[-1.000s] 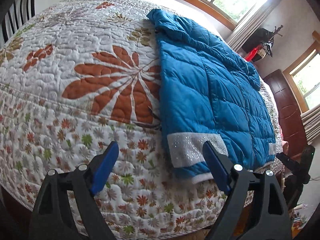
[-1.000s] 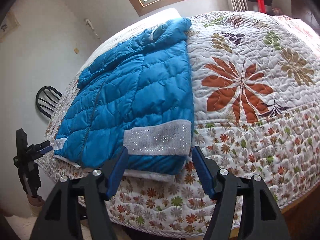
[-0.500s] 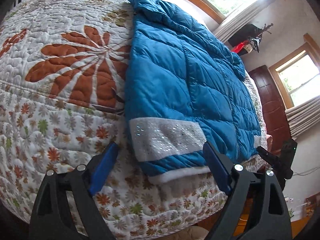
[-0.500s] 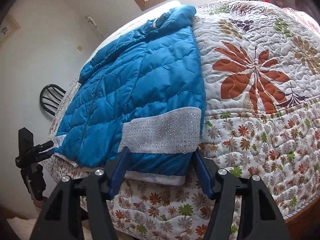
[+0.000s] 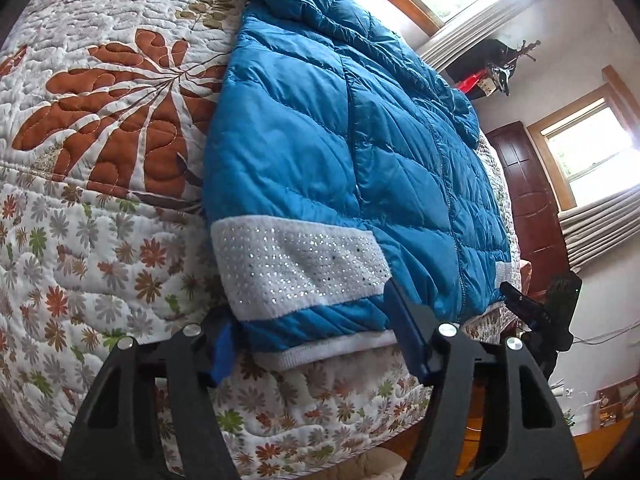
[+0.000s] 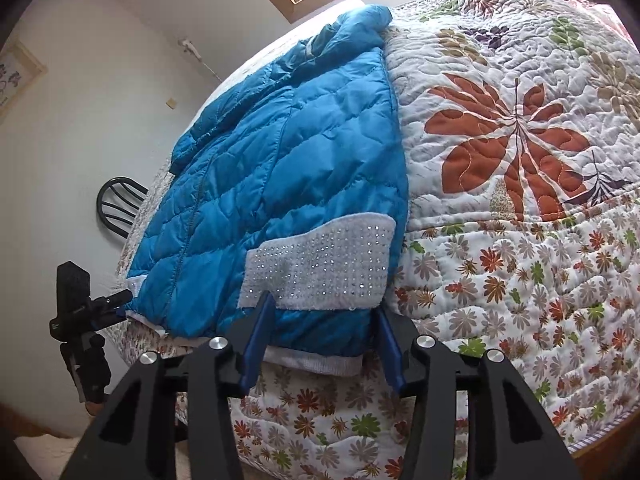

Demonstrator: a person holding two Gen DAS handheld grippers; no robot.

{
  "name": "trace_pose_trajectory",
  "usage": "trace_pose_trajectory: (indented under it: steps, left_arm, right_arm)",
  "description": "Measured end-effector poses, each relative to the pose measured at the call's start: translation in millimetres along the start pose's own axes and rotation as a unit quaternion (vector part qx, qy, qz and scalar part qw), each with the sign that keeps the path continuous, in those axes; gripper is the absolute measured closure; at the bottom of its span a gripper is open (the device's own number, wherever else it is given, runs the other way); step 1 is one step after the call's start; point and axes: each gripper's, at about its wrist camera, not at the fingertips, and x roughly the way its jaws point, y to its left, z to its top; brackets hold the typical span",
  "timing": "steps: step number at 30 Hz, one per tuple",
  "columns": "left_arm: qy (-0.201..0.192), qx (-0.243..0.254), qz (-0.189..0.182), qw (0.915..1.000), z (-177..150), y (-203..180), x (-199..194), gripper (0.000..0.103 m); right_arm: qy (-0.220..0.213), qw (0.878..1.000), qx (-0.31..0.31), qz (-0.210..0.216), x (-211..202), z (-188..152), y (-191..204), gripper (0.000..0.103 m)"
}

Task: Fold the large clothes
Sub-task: 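Grasp the jacket hem with both grippers at the silver bands, then lift the hem with both grippers and fold it over toward the collar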

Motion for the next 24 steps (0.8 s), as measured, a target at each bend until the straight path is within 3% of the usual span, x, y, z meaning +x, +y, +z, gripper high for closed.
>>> trace_pose_trajectory:
  steps: [1,3,4,5,8,14,18,24]
  left_arm:
    - [-0.001,0.001,0.005,1.0000,0,-1,1,0.039]
    - [-0.007,0.000,0.022,0.9997,-1,-2,0,0.049]
    - [-0.010,-0.004,0.030,0.9995,-1,-1,-1,0.063]
    - [-0.014,-0.013,0.028,0.9994,-2,3,-4,0.074]
    - [-0.019,-0.035,-0.006,0.9992,0,15,-12,0.088]
    - [-0.045,-0.027,-0.028,0.9982,-3,16,-28,0.093]
    - [-0.081,-0.006,-0.023,0.9965,-10,15,-53,0.094]
    - [-0.102,0.015,-0.010,0.9946,-31,17,-85,0.094]
  right_arm:
    - [-0.002,1.000,-0.001,0.000,0,1,1,0.057]
    - [-0.007,1.000,-0.009,-0.003,0,1,5,0.074]
    - [-0.011,1.000,-0.011,-0.004,-1,1,7,0.078]
    - [-0.015,1.000,-0.014,-0.002,-4,2,9,0.083]
    - [-0.028,0.999,-0.014,0.007,-11,4,13,0.089]
    - [-0.050,0.998,-0.016,0.024,-24,5,20,0.090]
    - [-0.049,0.998,-0.024,0.032,-27,-1,28,0.090]
    - [-0.057,0.996,-0.062,0.040,-43,-26,55,0.091]
